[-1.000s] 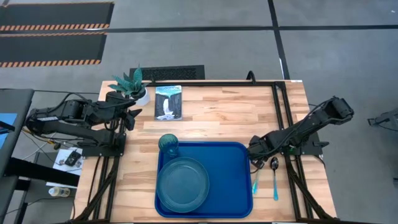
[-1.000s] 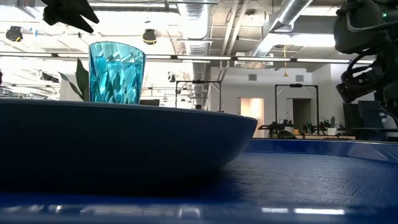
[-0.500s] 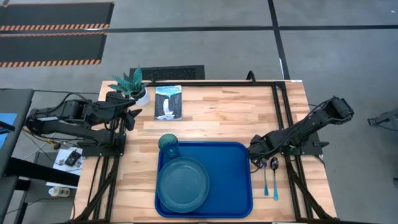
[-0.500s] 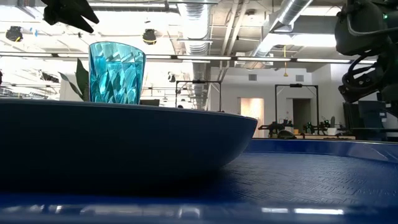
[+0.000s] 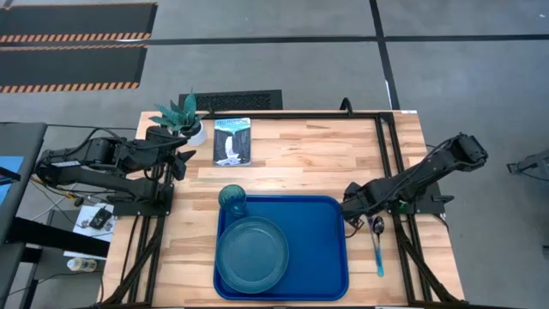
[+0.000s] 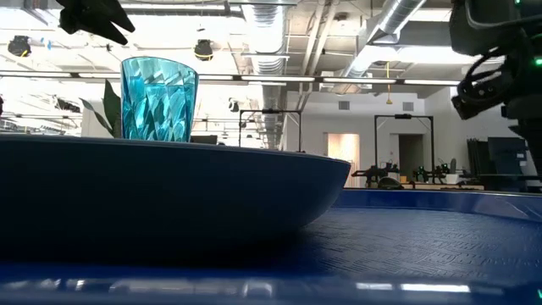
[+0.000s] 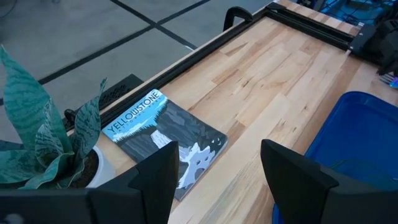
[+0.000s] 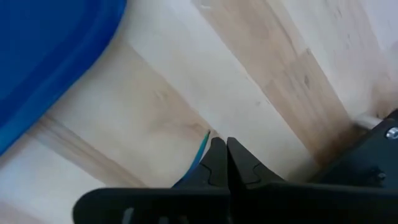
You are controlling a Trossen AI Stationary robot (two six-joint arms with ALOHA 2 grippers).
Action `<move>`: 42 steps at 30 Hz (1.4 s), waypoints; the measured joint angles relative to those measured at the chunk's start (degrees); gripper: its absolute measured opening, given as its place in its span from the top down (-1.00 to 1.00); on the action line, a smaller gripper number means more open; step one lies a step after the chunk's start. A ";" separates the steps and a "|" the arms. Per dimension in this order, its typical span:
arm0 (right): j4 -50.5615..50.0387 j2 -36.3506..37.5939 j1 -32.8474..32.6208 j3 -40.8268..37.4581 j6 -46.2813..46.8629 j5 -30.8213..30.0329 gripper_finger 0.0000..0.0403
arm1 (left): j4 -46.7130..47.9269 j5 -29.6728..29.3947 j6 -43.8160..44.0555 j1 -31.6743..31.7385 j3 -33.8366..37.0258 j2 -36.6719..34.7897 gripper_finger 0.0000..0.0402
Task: Pick and place plate/cup/fork/spoon on tray
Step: Put the blue fork on the blue serving tray to the right of the blue plate
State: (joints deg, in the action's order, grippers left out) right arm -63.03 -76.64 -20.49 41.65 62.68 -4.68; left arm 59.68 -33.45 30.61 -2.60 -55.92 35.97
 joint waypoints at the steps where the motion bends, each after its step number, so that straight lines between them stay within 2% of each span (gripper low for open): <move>1: -0.25 -0.01 0.00 0.39 -0.12 -0.10 0.99 | 0.00 0.02 0.00 -0.01 0.00 0.00 -0.07; 29: -1.19 0.02 0.00 14.89 -10.27 0.35 1.00 | 0.00 0.03 0.02 -0.01 0.00 -0.02 -0.07; 37: -0.04 0.07 0.01 18.27 -14.84 5.80 1.00 | 0.00 0.03 0.02 -0.01 0.00 -0.02 -0.07; 42: 4.13 0.07 0.32 18.68 -16.41 9.30 1.00 | 0.00 0.04 0.07 0.01 0.00 0.00 -0.07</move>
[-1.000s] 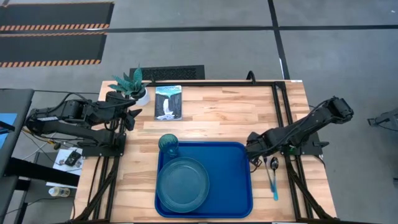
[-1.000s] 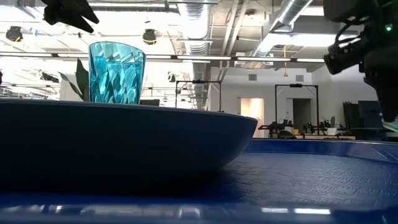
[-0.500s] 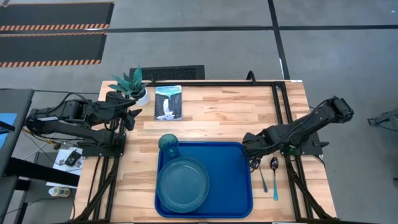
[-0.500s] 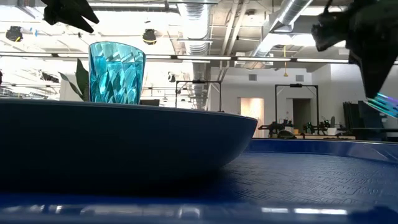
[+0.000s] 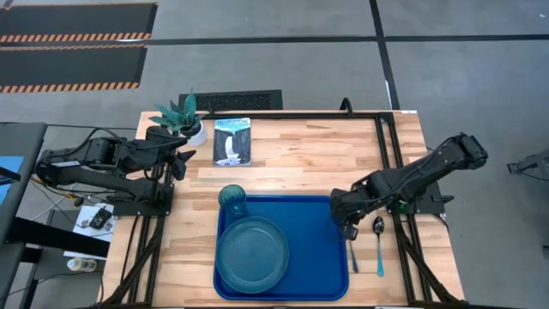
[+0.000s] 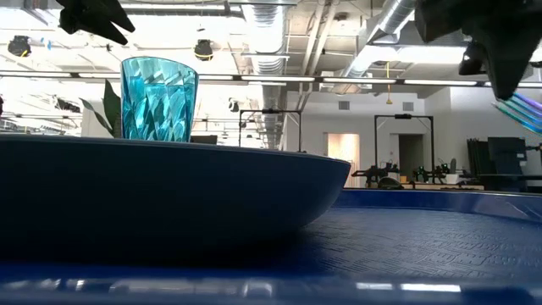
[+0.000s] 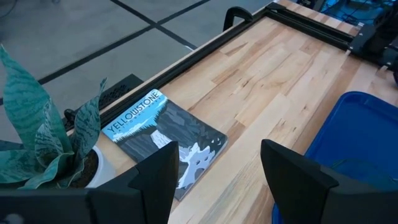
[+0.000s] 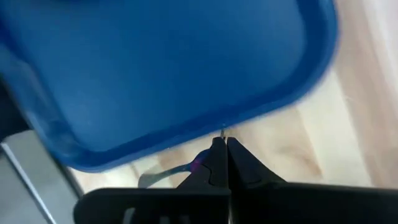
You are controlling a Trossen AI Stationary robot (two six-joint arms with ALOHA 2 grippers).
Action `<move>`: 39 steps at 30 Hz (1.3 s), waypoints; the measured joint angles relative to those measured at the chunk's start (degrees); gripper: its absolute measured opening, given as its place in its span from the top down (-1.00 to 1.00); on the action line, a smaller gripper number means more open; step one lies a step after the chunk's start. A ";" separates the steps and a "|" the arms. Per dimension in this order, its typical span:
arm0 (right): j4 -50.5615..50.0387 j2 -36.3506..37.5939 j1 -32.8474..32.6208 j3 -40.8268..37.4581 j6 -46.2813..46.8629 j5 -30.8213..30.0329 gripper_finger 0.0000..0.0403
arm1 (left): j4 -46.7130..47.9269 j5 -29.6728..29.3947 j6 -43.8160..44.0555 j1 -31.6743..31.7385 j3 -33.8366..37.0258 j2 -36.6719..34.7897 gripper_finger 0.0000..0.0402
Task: Pick and place plate/cup/fork/spoon on tray
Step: Put the blue fork on the blue serving tray to the right of the blue plate
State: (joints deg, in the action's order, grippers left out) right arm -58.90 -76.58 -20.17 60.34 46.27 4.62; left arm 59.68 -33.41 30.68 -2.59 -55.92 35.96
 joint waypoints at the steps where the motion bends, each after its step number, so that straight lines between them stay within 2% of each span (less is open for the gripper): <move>1: 1.44 0.00 0.06 0.00 -0.32 0.14 1.00 | 0.00 -0.02 0.00 0.00 0.00 -0.02 -0.07; 14: 14.36 -0.07 5.00 0.02 -8.07 -1.57 1.00 | 0.00 0.00 0.07 0.00 0.00 0.00 -0.07; 21: 20.29 -3.46 6.78 -0.13 -12.07 -2.46 1.00 | 0.01 0.00 0.10 0.00 0.00 0.00 -0.07; 29: 32.85 -9.36 7.17 -6.08 -12.02 -2.15 1.00 | 1.67 0.05 0.67 -0.01 0.00 0.00 -0.07; 35: 40.72 -9.99 7.17 -9.06 -11.81 -1.97 1.00 | 1.88 0.04 1.35 -0.02 0.00 0.00 -0.07; 39: 45.28 -9.87 7.17 -12.43 -9.85 -4.73 1.00 | 1.90 0.02 1.61 0.00 0.00 0.00 -0.07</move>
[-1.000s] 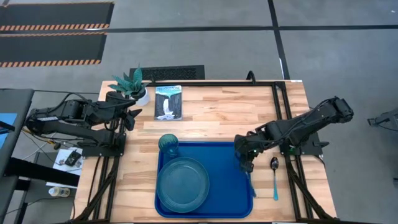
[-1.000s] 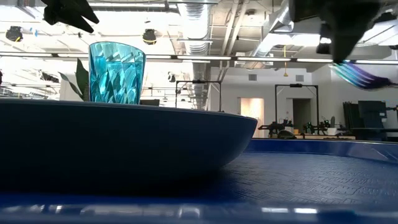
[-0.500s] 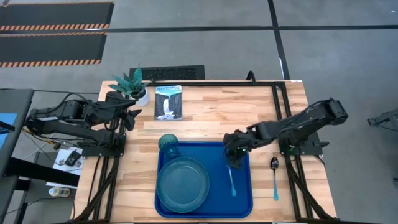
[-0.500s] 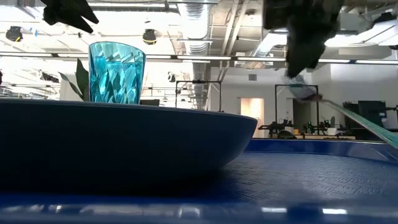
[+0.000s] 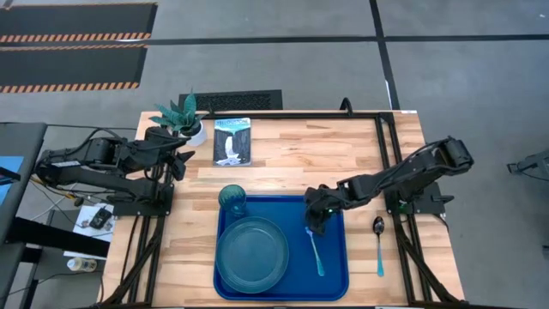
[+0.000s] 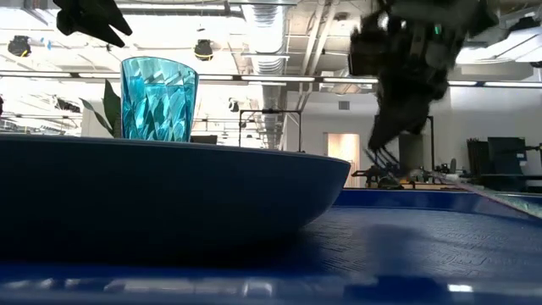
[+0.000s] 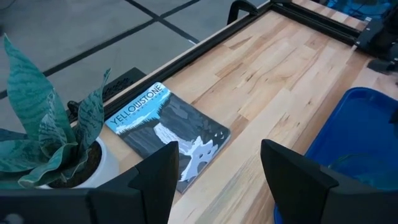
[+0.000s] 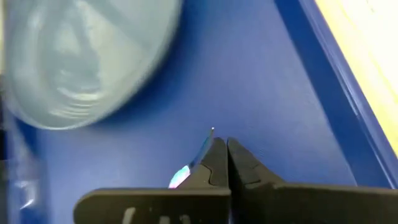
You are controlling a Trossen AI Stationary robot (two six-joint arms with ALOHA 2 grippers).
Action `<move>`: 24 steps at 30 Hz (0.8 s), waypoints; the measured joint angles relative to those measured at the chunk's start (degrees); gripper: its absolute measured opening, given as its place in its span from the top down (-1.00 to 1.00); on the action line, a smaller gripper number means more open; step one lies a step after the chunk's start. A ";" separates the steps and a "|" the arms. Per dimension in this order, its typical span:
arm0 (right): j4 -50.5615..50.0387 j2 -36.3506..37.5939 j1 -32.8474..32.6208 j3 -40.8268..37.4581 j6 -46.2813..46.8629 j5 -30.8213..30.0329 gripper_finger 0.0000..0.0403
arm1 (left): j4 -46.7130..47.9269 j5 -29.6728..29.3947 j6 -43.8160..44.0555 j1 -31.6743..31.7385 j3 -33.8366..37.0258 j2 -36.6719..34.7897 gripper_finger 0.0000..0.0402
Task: Pick and place plate/cup/fork/spoon on tray
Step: Put the blue fork on the blue serving tray to the right of the blue plate
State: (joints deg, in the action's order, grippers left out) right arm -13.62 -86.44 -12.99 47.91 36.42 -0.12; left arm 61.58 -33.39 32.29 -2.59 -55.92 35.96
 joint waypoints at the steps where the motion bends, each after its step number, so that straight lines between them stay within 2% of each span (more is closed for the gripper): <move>1: 1.42 -0.10 0.00 -1.30 0.82 -0.28 1.00 | -0.01 0.00 0.00 -0.02 0.00 -0.01 -0.07; 9: 14.98 -0.06 -0.89 -7.90 6.31 -2.13 1.00 | -0.02 0.00 0.08 0.00 0.00 0.00 -0.07; 24: 13.97 -0.06 -3.71 -8.94 10.55 -9.66 1.00 | -0.02 -0.02 0.09 0.00 0.00 0.00 -0.07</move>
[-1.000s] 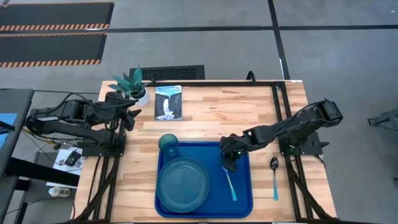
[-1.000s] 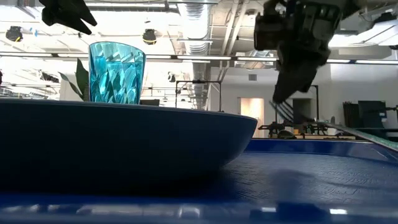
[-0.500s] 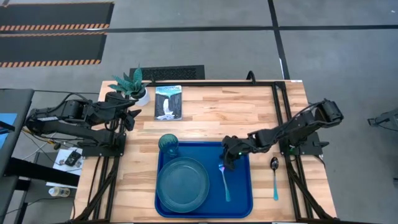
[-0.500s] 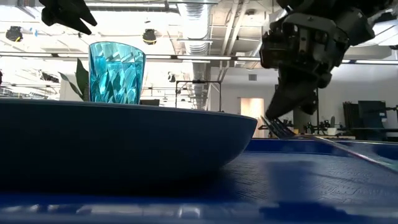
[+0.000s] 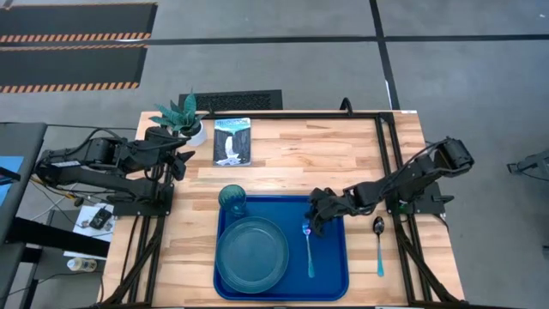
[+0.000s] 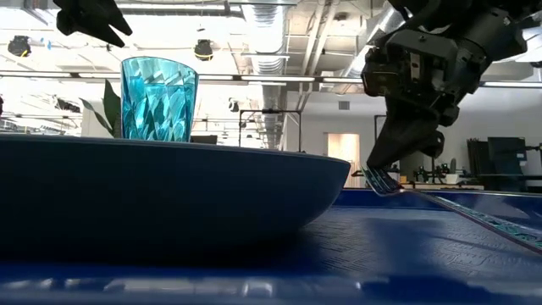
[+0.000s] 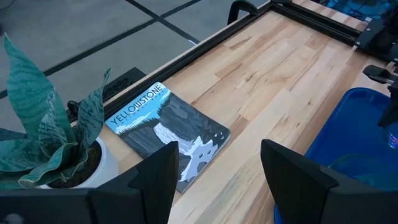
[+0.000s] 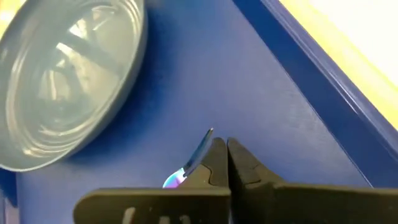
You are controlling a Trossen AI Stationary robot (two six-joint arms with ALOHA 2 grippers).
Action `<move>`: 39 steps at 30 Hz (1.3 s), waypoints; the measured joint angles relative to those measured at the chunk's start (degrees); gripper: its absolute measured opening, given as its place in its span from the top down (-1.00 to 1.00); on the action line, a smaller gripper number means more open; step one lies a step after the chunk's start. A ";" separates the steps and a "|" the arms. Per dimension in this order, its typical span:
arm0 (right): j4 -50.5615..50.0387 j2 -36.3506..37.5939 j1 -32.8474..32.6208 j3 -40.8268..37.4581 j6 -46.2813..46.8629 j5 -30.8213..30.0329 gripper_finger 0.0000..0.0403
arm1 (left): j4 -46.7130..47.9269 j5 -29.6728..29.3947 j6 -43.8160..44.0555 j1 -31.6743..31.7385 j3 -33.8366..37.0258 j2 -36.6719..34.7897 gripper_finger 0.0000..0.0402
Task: Pick and place plate/cup/fork/spoon on tray
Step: Put the blue fork on the blue serving tray to the right of the blue plate
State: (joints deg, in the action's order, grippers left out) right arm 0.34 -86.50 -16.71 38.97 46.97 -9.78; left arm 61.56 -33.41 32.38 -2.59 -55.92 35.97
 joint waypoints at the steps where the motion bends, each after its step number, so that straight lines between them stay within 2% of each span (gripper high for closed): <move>1: -0.07 0.00 -0.30 -0.14 0.50 -0.57 1.00 | 0.00 0.00 0.00 -0.01 0.00 0.00 -0.07; 7: 0.11 0.00 -1.43 -0.22 2.78 -1.00 0.99 | 0.00 -0.28 0.00 -0.02 0.00 0.00 -0.07; 14: -1.11 0.00 -2.89 -0.22 4.81 -5.64 0.99 | 0.00 -0.28 0.00 -0.01 0.00 0.00 -0.07; 23: -2.12 0.00 -3.08 -0.22 6.23 -5.29 0.98 | 0.00 -0.31 0.00 0.00 0.00 0.00 -0.07; 39: -3.52 0.00 -3.04 -0.25 6.52 -5.32 0.74 | 0.00 -0.46 -0.07 -0.01 0.00 0.00 -0.07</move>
State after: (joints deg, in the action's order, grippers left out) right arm -3.18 -86.50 -19.75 38.72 53.49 -15.10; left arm 61.56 -33.87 32.31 -2.60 -55.92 35.97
